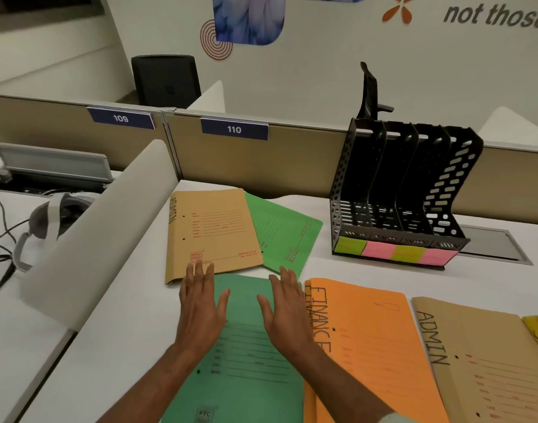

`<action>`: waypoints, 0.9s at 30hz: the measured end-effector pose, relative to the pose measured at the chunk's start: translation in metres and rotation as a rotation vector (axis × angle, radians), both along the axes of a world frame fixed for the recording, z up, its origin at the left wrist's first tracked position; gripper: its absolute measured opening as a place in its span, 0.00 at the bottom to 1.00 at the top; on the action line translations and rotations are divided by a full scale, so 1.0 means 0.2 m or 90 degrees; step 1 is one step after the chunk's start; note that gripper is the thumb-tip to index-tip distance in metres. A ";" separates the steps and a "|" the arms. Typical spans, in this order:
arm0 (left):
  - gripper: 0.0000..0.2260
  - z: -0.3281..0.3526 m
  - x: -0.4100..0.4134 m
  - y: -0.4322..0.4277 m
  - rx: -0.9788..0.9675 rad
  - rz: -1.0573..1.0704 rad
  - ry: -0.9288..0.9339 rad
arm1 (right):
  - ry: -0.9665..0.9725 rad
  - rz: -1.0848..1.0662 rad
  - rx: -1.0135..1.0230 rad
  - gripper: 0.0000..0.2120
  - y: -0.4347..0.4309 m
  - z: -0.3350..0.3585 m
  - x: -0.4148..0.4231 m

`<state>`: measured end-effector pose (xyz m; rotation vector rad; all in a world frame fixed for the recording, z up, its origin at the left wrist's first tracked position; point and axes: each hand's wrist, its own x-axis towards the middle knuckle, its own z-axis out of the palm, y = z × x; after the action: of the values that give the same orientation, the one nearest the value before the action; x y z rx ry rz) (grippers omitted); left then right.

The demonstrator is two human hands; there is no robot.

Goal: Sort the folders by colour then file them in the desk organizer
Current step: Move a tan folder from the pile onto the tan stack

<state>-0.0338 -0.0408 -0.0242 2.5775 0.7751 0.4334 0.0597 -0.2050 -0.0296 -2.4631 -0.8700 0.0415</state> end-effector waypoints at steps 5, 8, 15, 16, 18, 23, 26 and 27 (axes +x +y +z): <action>0.31 -0.03 0.06 0.23 -0.004 0.027 0.014 | 0.013 0.015 -0.019 0.29 0.22 -0.04 0.08; 0.30 -0.06 0.09 0.35 -0.022 0.045 0.024 | 0.017 0.019 -0.046 0.29 0.31 -0.08 0.13; 0.28 -0.12 0.15 0.55 -0.114 0.123 0.043 | 0.072 0.010 -0.063 0.30 0.49 -0.17 0.25; 0.28 -0.12 0.16 0.57 -0.134 0.134 0.046 | 0.085 0.009 -0.068 0.30 0.50 -0.18 0.27; 0.26 -0.12 0.17 0.60 -0.180 0.153 0.042 | 0.109 0.003 -0.081 0.30 0.53 -0.21 0.30; 0.22 -0.12 0.20 0.66 -0.274 0.188 0.008 | 0.131 -0.008 -0.112 0.30 0.57 -0.26 0.34; 0.23 -0.11 0.22 0.68 -0.331 0.223 -0.038 | 0.133 -0.016 -0.107 0.29 0.58 -0.27 0.35; 0.25 -0.11 0.23 0.70 -0.367 0.249 -0.054 | 0.133 -0.017 -0.105 0.29 0.59 -0.28 0.35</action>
<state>0.0117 0.0984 -0.0452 1.8682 1.1790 0.3613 0.1300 -0.0874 -0.0849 -2.5635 -0.7697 0.3681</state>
